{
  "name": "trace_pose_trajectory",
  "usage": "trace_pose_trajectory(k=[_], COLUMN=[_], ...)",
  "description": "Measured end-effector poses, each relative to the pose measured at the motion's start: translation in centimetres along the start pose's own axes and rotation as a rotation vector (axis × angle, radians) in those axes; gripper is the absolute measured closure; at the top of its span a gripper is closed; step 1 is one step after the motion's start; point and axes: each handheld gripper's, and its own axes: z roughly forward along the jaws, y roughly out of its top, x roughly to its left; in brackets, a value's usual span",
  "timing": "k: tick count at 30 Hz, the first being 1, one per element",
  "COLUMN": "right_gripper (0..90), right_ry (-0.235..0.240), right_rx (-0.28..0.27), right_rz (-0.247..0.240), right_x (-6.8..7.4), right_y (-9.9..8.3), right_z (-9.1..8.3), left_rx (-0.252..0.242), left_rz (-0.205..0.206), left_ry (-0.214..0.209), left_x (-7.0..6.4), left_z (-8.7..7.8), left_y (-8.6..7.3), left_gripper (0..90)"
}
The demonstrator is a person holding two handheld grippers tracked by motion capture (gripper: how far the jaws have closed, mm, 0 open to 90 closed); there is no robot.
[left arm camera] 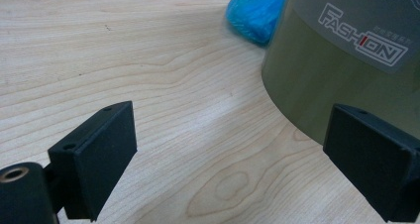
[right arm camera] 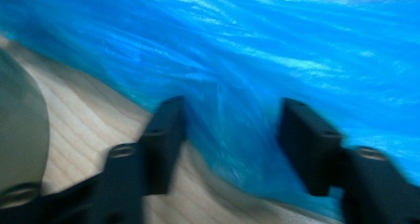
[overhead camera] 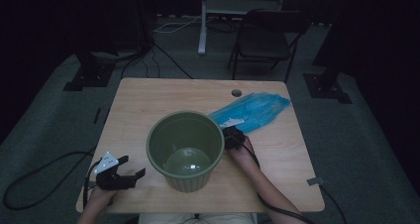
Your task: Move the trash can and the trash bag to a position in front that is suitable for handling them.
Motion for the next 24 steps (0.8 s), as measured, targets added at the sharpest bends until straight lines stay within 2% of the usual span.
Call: trace_pose_trajectory(k=[4,5,7,12,13,16,17,18,19,22,24], right_gripper=[76.5,76.5,86.0,87.5,87.6,87.7,87.7,87.7,87.8,87.7,87.7], right_ry=[-0.033,-0.033,-0.048,-0.046,-0.045,-0.046,-0.046,-0.04,-0.02,0.016,0.012], right_rx=[-0.023,-0.023,-0.017,-0.019,-0.024,-0.025,-0.025,-0.027,-0.027,-0.022,-0.019], right_rz=[0.026,0.026,0.047,0.074,0.085,0.105,0.105,0.109,0.117,0.115,0.107], right_x=[-0.5,-0.5,-1.2,-2.5,-3.4,-4.7,-4.7,-5.1,-6.1,-7.1,-7.6], right_y=[0.0,0.0,0.2,-0.2,-0.6,-1.3,-1.3,-1.6,-2.2,-3.2,-4.0], right_z=[0.1,0.1,0.2,-0.3,-1.0,-2.3,-2.3,-2.9,-4.1,-5.8,-6.9], left_rx=[0.003,0.003,0.002,0.0,0.0,-0.002,-0.002,-0.004,-0.003,-0.003,-0.003], left_rz=[0.004,0.004,0.002,-0.003,-0.004,-0.003,-0.003,0.0,0.001,0.003,0.002], left_ry=[-0.002,-0.002,-0.003,-0.001,-0.001,0.0,0.0,-0.001,0.0,0.001,0.0], left_x=[-0.1,-0.1,-0.1,0.0,0.0,-0.1,-0.1,-0.1,-0.2,-0.2,-0.2], left_z=[0.1,0.1,0.1,0.1,0.1,0.0,0.0,0.0,0.0,0.1,0.1], left_y=[0.0,0.0,0.0,0.0,0.0,0.1,0.1,0.1,0.1,0.2,0.2], left_gripper=[6.9,6.9,6.9,6.9,6.9,6.9,6.9,6.9,6.9,6.9,6.9])
